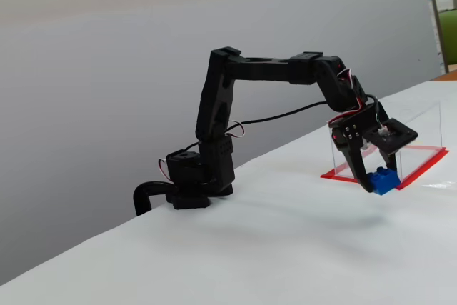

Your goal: Pick the blue lego brick and place it into the transparent box

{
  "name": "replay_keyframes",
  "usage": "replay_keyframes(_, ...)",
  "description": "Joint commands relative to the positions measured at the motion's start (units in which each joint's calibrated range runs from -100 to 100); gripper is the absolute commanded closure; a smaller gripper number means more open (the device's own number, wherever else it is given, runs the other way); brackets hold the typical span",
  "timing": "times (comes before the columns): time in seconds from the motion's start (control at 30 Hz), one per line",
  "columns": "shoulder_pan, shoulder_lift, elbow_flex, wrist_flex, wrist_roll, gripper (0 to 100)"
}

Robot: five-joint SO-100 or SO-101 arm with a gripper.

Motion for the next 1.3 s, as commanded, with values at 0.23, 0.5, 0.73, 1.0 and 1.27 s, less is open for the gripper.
replay_keyframes(0.23,0.4,-17.1,-3.6,-0.5,6.5,88)
replay_keyframes(0.5,0.5,-26.9,-3.1,0.2,10.4,89)
replay_keyframes(0.73,-0.1,-35.4,-2.9,0.2,15.3,89)
replay_keyframes(1.0,-1.8,-39.5,-2.4,0.3,17.4,89)
replay_keyframes(1.27,-10.4,-39.2,0.3,-0.2,17.6,89)
